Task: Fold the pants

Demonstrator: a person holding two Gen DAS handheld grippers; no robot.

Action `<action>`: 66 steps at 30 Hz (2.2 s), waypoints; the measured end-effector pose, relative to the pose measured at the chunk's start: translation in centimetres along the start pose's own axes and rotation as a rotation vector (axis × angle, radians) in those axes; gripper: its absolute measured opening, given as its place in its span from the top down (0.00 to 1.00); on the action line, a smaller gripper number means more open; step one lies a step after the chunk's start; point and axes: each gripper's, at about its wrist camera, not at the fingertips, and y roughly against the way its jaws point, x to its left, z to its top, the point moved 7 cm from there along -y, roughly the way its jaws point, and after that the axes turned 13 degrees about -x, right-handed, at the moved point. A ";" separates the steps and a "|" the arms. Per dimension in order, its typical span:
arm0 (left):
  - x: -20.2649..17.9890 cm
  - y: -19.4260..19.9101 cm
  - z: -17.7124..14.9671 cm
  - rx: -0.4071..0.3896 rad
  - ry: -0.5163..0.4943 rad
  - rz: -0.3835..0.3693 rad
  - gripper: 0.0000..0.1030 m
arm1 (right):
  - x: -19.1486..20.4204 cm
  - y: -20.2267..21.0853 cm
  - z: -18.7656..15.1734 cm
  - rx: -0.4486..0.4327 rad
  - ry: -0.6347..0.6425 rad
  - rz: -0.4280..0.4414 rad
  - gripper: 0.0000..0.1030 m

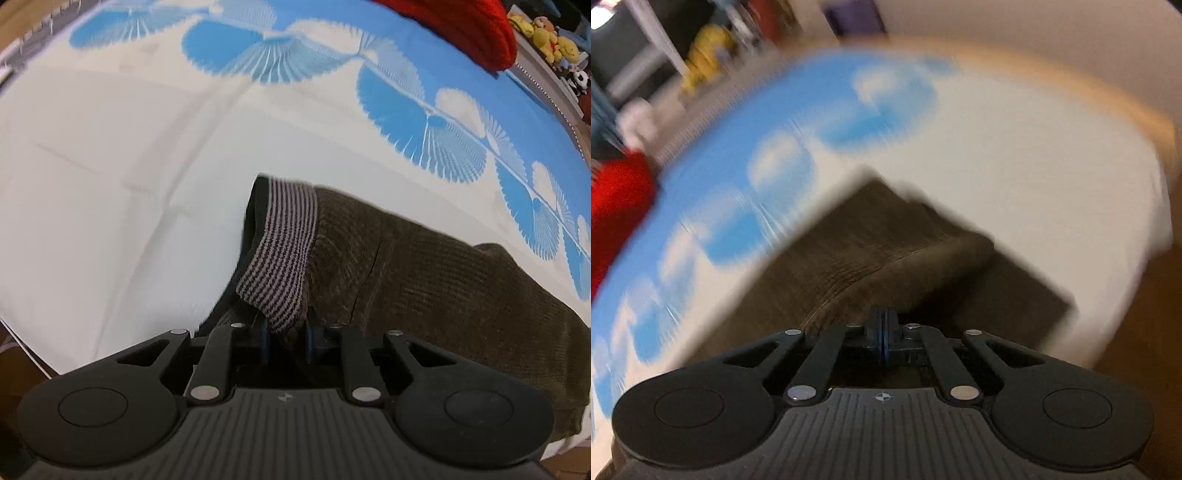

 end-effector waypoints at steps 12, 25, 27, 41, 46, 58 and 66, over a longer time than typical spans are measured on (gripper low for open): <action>0.7 -1.4 -0.4 0.063 0.153 -0.022 0.49 | -7.0 -5.1 1.2 0.020 -0.495 -0.041 0.61; 0.8 -2.4 0.7 0.027 0.138 0.021 0.79 | -3.8 -6.1 4.7 -0.112 -0.362 -0.016 0.91; 0.4 -0.4 2.6 -0.096 0.156 -0.029 0.80 | -1.9 -3.4 7.1 -0.238 -0.325 0.098 0.91; 1.9 0.5 1.1 -0.063 0.114 0.000 0.81 | -8.5 -0.8 3.5 -0.058 -0.303 -0.132 0.92; 1.8 2.5 1.8 -0.130 0.114 -0.042 0.81 | -5.8 2.1 6.6 -0.238 -0.236 0.028 0.92; 1.2 0.4 -1.6 0.023 -0.201 0.041 0.62 | -11.3 -3.8 2.3 0.114 -0.247 -0.249 0.91; -2.1 5.1 2.2 -0.332 -0.298 0.066 0.46 | -10.7 -1.3 4.3 -0.060 -0.112 -0.418 0.79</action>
